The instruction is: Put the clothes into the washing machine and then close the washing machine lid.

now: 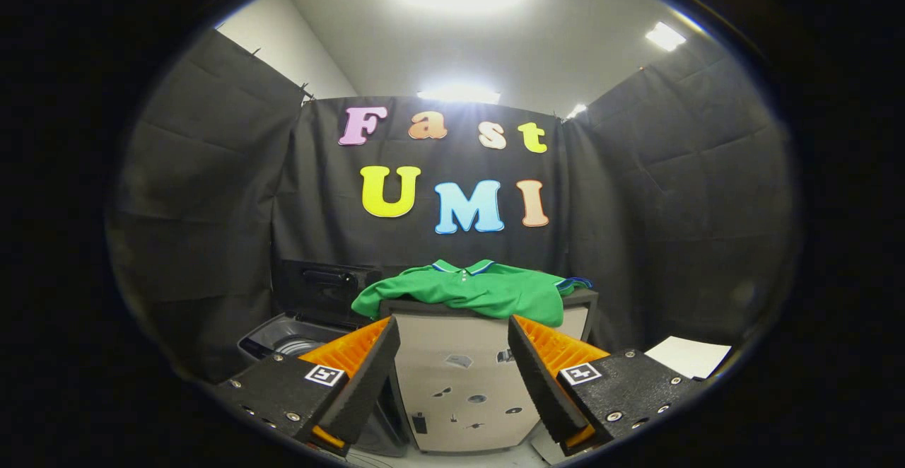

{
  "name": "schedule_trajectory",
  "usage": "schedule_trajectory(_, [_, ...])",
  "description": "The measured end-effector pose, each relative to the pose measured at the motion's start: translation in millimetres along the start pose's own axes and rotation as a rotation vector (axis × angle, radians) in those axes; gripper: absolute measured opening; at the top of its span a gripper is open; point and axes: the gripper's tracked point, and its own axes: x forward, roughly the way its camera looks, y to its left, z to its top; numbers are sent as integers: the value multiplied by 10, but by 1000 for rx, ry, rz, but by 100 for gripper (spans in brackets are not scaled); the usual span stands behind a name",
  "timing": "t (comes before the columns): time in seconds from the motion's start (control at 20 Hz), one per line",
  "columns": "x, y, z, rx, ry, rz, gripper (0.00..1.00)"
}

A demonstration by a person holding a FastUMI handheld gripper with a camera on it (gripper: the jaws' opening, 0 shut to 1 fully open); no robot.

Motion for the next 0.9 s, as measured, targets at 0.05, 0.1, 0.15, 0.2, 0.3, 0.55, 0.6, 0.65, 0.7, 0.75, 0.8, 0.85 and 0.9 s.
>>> schedule_trajectory(0.05, [55, -50, 77, 15, -5, -11, 95])
schedule_trajectory(0.1, [114, -91, 150, 31, -13, -20, 95])
schedule_trajectory(0.15, [172, -117, 220, 43, -18, -25, 95])
schedule_trajectory(0.2, [247, -140, 269, 53, -17, -30, 95])
schedule_trajectory(0.3, [374, -213, 328, 63, -4, -45, 95])
schedule_trajectory(0.55, [722, -234, 558, 76, -3, -35, 95])
schedule_trajectory(0.6, [810, -234, 579, 72, -3, -27, 95])
schedule_trajectory(0.65, [907, -236, 591, 65, 2, -20, 95])
schedule_trajectory(0.7, [999, -238, 618, 62, 6, -15, 95])
schedule_trajectory(0.75, [1092, -233, 632, 62, 14, -6, 95])
schedule_trajectory(0.8, [1184, -217, 630, 63, 26, 4, 95])
schedule_trajectory(0.85, [1293, -221, 628, 63, 41, 10, 95])
schedule_trajectory(0.9, [1390, -226, 607, 58, 61, 11, 95])
